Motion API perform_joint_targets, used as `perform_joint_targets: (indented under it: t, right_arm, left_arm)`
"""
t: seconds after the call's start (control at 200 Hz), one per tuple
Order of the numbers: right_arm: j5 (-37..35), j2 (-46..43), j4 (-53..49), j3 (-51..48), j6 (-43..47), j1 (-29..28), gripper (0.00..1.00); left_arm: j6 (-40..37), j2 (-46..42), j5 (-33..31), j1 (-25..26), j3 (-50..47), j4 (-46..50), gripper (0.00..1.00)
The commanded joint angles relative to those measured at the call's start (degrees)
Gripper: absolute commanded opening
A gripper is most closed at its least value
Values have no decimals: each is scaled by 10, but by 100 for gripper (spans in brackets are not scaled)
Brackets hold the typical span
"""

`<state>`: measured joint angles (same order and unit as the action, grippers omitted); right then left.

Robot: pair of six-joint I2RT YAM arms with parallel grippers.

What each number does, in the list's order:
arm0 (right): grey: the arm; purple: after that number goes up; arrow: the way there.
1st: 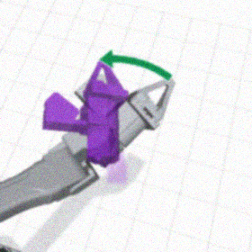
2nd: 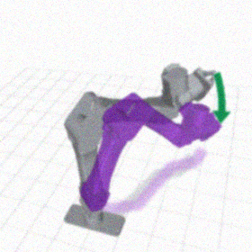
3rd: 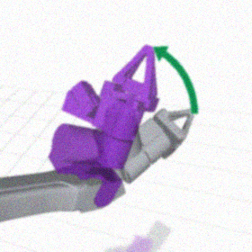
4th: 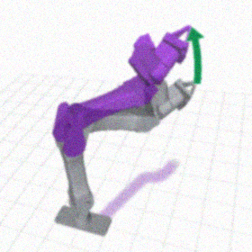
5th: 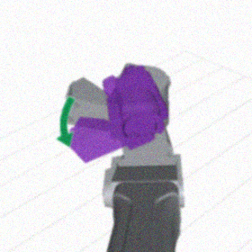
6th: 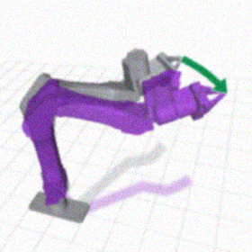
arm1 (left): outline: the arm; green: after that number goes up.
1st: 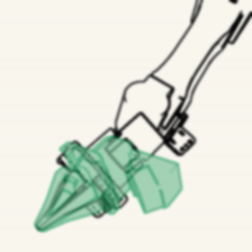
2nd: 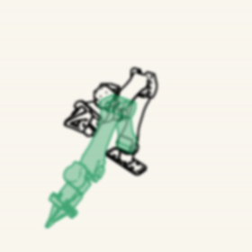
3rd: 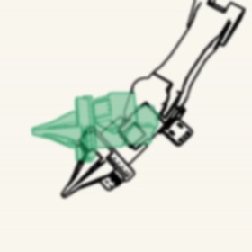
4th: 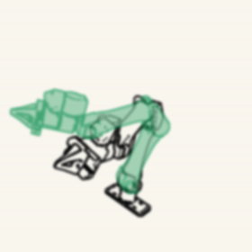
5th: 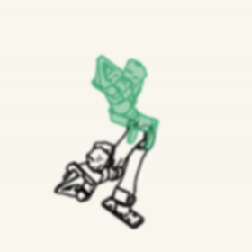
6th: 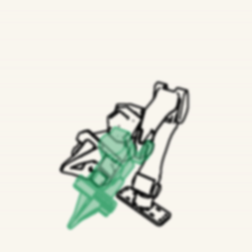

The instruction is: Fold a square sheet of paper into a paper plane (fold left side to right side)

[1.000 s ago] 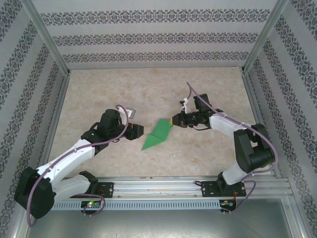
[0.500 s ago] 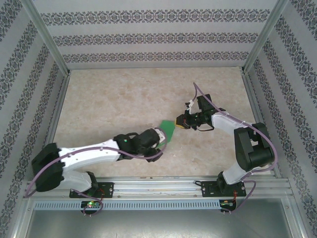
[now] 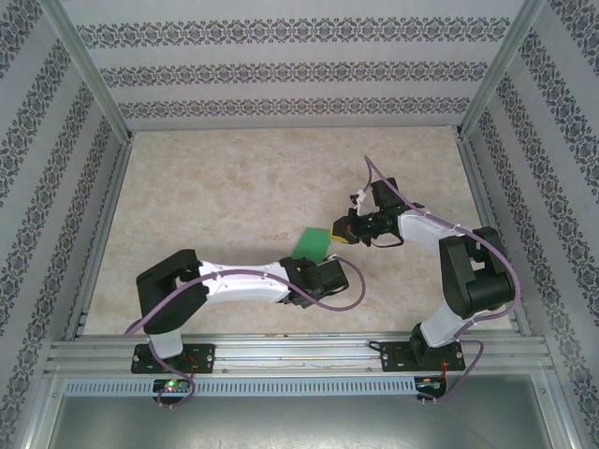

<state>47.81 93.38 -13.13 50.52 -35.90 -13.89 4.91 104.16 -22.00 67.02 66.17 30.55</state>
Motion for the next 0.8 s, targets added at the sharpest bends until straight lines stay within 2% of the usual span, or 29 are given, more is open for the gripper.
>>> perform_joint_targets:
  t: [0.0,0.3,0.794]
  right_arm:
    - [4,10,-7,12,-3,6,0]
    - [4,18,-7,12,0,6,0]
    - [6,19,-9,12,3,7,0]
  left_arm:
    - [-12,19,-64,8,17,53,64]
    - [0,38,-108,7,6,55,65]
    - [12,39,-88,-15,-10,40,38]
